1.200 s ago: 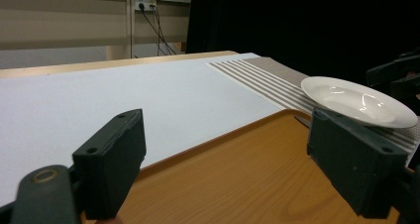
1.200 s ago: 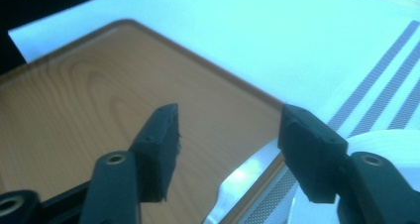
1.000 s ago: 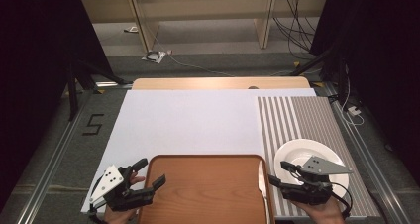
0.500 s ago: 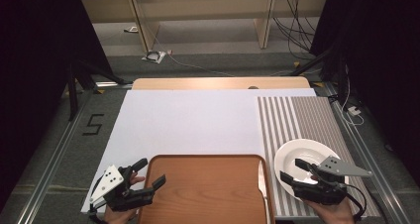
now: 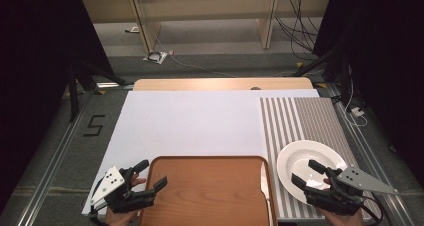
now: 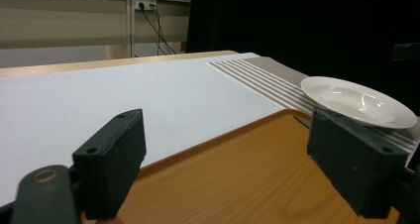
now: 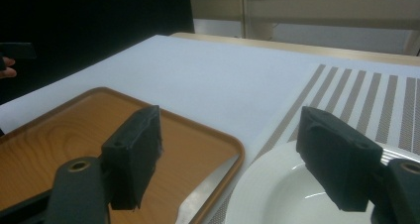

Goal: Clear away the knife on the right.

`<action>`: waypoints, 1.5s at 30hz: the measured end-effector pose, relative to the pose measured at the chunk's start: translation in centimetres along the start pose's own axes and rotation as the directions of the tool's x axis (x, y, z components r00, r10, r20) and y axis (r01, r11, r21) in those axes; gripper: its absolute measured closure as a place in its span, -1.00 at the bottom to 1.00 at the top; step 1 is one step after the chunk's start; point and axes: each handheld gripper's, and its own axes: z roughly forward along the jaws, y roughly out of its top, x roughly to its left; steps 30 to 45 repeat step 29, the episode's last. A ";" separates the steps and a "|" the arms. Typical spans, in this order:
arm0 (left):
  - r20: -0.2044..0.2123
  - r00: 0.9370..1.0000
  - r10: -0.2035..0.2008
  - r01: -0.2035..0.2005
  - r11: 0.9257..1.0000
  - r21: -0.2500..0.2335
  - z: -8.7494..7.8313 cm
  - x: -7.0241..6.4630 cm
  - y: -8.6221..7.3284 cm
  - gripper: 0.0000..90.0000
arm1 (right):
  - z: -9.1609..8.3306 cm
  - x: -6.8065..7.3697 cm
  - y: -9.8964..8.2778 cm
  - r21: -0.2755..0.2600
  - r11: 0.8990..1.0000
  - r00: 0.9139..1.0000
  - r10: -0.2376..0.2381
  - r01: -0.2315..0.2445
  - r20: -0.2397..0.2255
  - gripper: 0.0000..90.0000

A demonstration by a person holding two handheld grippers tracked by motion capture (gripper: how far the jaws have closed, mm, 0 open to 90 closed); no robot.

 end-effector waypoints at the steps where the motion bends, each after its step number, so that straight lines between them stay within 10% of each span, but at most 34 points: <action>1: 0.002 1.000 -0.002 0.002 1.000 0.002 0.0 0.0 0.0 -0.66 | -0.1 0.0 -0.1 -0.003 1.000 1.000 -0.004 0.004 0.000 -0.43; 45: 0.019 1.000 -0.001 0.001 1.000 0.010 0.1 -0.1 0.0 -0.67 | -0.3 0.0 -0.9 -0.003 0.999 0.999 -0.039 0.039 0.017 -0.56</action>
